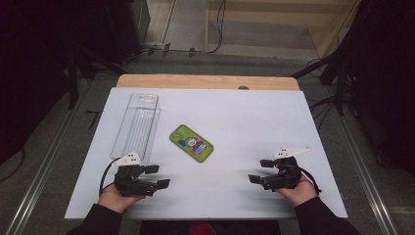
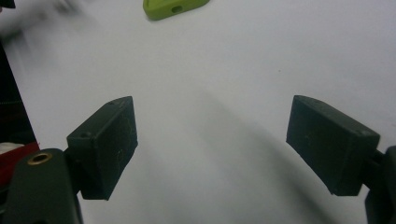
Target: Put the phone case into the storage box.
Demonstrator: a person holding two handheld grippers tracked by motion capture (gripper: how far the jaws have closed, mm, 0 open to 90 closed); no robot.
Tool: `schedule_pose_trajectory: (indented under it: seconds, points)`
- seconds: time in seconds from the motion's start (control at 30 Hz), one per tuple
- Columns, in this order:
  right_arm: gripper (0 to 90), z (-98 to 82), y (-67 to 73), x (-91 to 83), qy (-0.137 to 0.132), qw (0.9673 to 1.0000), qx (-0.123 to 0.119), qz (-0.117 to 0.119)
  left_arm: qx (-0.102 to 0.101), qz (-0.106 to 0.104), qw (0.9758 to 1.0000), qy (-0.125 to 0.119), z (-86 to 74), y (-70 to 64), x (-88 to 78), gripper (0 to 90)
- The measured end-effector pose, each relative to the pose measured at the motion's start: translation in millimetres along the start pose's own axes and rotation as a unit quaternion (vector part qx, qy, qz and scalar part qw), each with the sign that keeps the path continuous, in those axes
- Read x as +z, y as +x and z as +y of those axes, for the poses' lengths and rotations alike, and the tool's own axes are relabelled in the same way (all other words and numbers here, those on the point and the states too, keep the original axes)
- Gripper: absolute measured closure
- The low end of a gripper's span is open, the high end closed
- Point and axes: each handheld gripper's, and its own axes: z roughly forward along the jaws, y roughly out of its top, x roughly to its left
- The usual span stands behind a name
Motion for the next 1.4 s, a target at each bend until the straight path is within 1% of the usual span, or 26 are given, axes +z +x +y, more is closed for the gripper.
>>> schedule_pose_trajectory:
  seconds: [0.07, 0.1, 0.33, 0.43, 0.63, 0.67, 0.7, 0.77, 0.8, 0.93, 1.07, 1.17, 1.2, 1.3, 1.33, 1.4]
  points:
    - [14.8, 1.9, -1.1, -0.3, -0.001, 1.0000, 0.001, 0.002, 0.000, 0.000, 1.0000, -0.001, 0.1, 0.0, -0.1, 22.4]
    - [14.9, 2.9, -1.2, -0.7, -0.001, 1.0000, 0.000, -0.001, 0.000, 0.000, 1.0000, -0.001, 0.1, 0.0, -0.1, 22.4]
    - [14.9, 11.5, -0.8, 0.0, -0.003, 0.9999, -0.016, -0.001, -0.001, 0.001, 1.0000, -0.001, 0.1, 0.7, -0.1, 22.4]
    - [15.1, 15.3, -1.3, 1.6, -0.002, 0.9998, -0.015, 0.013, 0.000, 0.001, 1.0000, -0.001, 0.1, 0.7, -0.5, 22.4]
    - [14.3, 20.0, 0.4, 3.5, -0.003, 0.9996, -0.028, 0.007, -0.001, 0.001, 1.0000, 0.000, 0.2, 1.0, -0.5, 22.5]
    - [0.1, 21.9, 0.4, 5.7, 0.000, 0.9996, -0.028, -0.001, -0.001, 0.001, 1.0000, -0.001, 0.1, 1.1, -0.6, 22.4]
    - [0.0, 22.7, 0.4, 7.7, 0.001, 0.9997, -0.025, -0.006, -0.001, 0.001, 1.0000, -0.001, 0.1, 1.1, -0.6, 22.4]
    - [0.0, 23.1, -0.1, 8.5, 0.001, 0.9996, -0.026, -0.004, -0.001, 0.001, 1.0000, -0.001, 0.1, 1.0, -0.7, 22.5]
    - [0.0, 24.4, -1.1, 10.5, -0.002, 0.9998, -0.021, 0.005, 0.000, 0.001, 1.0000, -0.001, 0.0, 0.9, -0.8, 22.4]
    - [0.0, 28.7, -0.3, 12.3, 0.005, 0.9997, -0.023, 0.004, -0.002, 0.001, 1.0000, -0.002, 0.0, 1.1, -0.8, 22.4]
    - [0.0, 34.3, 1.4, 12.7, 0.000, 0.9997, -0.026, 0.001, -0.002, 0.001, 1.0000, -0.002, 0.0, 1.0, -0.8, 22.4]
    - [0.0, 37.0, 2.1, 13.2, 0.002, 0.9997, -0.026, 0.001, -0.002, 0.001, 1.0000, -0.002, 0.1, 1.0, -0.7, 22.4]
    - [0.0, 40.7, 2.7, 14.6, 0.002, 0.9995, -0.030, 0.000, -0.002, 0.001, 1.0000, 0.000, 0.1, 1.1, -0.7, 22.4]
    - [0.0, 45.0, 4.5, 16.9, 0.006, 0.9994, -0.032, 0.005, -0.007, -0.001, 1.0000, -0.004, 0.3, 1.3, -0.7, 22.4]
    - [0.0, 46.5, 5.1, 17.2, 0.007, 0.9996, -0.026, 0.008, -0.007, 0.000, 1.0000, -0.004, 0.3, 1.4, -0.9, 22.4]
    - [0.0, 49.6, 4.9, 18.3, 0.005, 0.9996, -0.026, 0.012, -0.006, 0.001, 1.0000, -0.004, 0.3, 1.7, -1.2, 22.5]
